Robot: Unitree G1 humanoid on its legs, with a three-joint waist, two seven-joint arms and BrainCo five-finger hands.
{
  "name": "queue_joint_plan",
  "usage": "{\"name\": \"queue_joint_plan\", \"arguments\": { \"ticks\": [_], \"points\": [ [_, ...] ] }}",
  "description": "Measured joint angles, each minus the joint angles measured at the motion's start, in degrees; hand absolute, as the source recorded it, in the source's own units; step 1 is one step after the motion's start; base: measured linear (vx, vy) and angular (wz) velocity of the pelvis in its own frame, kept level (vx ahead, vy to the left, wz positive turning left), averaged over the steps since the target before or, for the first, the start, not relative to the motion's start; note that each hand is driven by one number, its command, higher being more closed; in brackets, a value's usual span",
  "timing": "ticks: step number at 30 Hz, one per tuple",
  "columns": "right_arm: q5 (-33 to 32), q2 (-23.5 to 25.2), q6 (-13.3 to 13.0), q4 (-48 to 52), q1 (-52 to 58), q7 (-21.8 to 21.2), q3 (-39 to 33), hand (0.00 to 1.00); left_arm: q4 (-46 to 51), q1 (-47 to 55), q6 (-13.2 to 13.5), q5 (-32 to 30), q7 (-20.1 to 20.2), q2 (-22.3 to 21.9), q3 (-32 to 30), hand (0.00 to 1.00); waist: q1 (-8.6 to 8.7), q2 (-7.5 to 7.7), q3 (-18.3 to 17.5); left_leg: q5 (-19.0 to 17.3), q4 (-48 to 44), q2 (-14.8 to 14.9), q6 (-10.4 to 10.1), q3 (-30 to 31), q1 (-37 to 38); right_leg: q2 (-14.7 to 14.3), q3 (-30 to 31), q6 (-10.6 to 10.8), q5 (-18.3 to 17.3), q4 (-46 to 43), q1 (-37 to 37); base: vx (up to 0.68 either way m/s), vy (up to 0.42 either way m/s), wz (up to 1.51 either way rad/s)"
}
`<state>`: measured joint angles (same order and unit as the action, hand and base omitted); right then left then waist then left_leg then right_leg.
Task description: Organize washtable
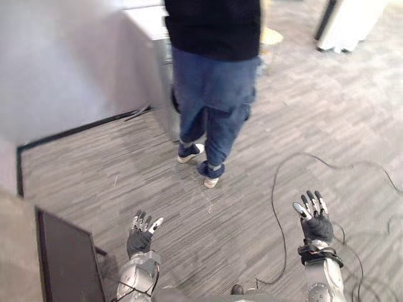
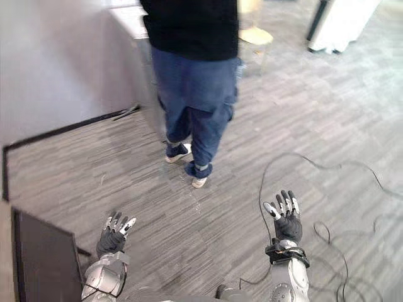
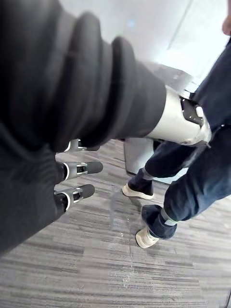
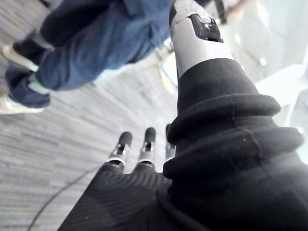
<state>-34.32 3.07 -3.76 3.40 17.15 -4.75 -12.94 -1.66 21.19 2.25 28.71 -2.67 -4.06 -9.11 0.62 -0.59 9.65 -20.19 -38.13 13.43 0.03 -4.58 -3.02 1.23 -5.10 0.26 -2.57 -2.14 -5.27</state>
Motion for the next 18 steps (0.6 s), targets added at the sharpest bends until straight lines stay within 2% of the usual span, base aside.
{"name": "queue_joint_plan", "arguments": {
  "ticks": [1,2,3,4,5,6,8,10,16,18],
  "points": [
    [-0.1,-0.5,0.0,0.6,-0.6,0.0,2.3,0.00,1.7,0.3,1.2,0.0,-0.5,0.0,0.0,0.00,-0.78,0.40,0.4,-0.5,4.2,-4.5,-0.1,9.1,-2.4,0.3,6.3,1.5,-1.6,-3.0,2.2,-0.02,0.308,-1.80],
    [-0.1,-0.7,0.0,1.2,-0.8,0.1,3.1,0.00,2.2,0.2,1.5,0.0,-0.9,-0.1,-0.1,0.00,-1.21,0.44,0.5,-0.4,6.2,-5.2,-0.2,11.2,-3.1,0.4,8.1,2.4,-2.4,-4.6,3.3,-0.07,0.323,-1.81],
    [-0.1,-1.2,0.0,2.5,-0.7,0.1,4.1,0.00,3.1,0.3,1.6,0.0,-1.2,-0.2,0.2,0.00,-1.42,0.12,0.4,-0.1,9.1,-5.7,-1.4,13.0,-3.4,0.3,9.8,3.6,-3.3,-6.4,4.8,-0.08,0.249,-1.40],
    [-0.1,-1.6,-0.1,3.5,-0.6,0.0,5.5,0.00,3.9,0.8,2.1,0.0,-1.4,-0.5,0.5,0.00,-1.88,0.08,0.4,-0.4,10.2,-6.9,-3.8,11.0,-1.8,0.8,12.6,4.5,-4.5,-8.1,6.0,0.01,0.224,-1.28],
    [-0.1,-1.1,0.1,6.3,1.0,0.1,7.5,0.00,5.0,1.1,2.8,0.0,-1.9,-0.7,0.5,0.00,-0.97,1.04,-0.9,0.5,11.1,-7.0,-3.6,8.7,-2.1,0.7,13.8,5.0,-5.7,-11.5,7.1,0.15,0.241,-1.24],
    [-0.1,-1.0,0.0,9.1,2.2,0.1,8.5,0.00,7.8,1.3,3.5,0.0,-2.4,-0.7,1.3,0.00,-1.18,2.25,-1.4,1.1,11.3,-7.2,-3.1,5.9,-1.4,0.6,14.3,4.5,-5.6,-13.1,8.0,0.26,0.186,-0.81],
    [-0.1,-0.4,-0.1,10.7,1.9,0.0,8.6,0.00,9.2,1.7,4.5,0.0,-2.4,-0.7,1.9,0.00,-1.65,2.96,-1.6,1.0,10.0,-7.7,-3.0,1.7,-0.6,0.7,15.2,5.1,-4.6,-10.4,7.2,0.24,0.170,-1.14],
    [0.0,0.4,-0.2,11.5,2.5,0.2,8.5,0.00,9.2,2.0,4.5,-0.1,-2.4,-0.7,2.9,0.00,-1.37,2.97,-2.2,1.0,9.4,-7.7,-3.0,-1.4,0.4,1.0,18.3,5.7,-2.5,-8.3,6.5,0.13,0.163,-1.16],
    [0.6,1.0,0.2,11.0,5.3,1.0,8.1,0.00,11.3,1.3,4.6,-0.4,-2.3,-0.5,5.5,0.00,-0.88,1.73,-4.0,0.9,15.2,-9.5,-2.7,-11.6,4.2,1.8,26.3,7.6,1.9,-3.5,10.2,0.08,0.109,-1.14],
    [0.8,0.9,0.2,9.9,5.4,0.9,6.9,0.00,10.5,1.2,4.6,-0.8,-2.2,-0.3,6.5,0.00,-0.25,0.36,-4.8,0.9,15.7,-9.7,-2.7,-14.5,5.1,1.0,27.5,7.3,4.1,-2.7,11.2,0.05,0.059,-1.05]
  ]
}}
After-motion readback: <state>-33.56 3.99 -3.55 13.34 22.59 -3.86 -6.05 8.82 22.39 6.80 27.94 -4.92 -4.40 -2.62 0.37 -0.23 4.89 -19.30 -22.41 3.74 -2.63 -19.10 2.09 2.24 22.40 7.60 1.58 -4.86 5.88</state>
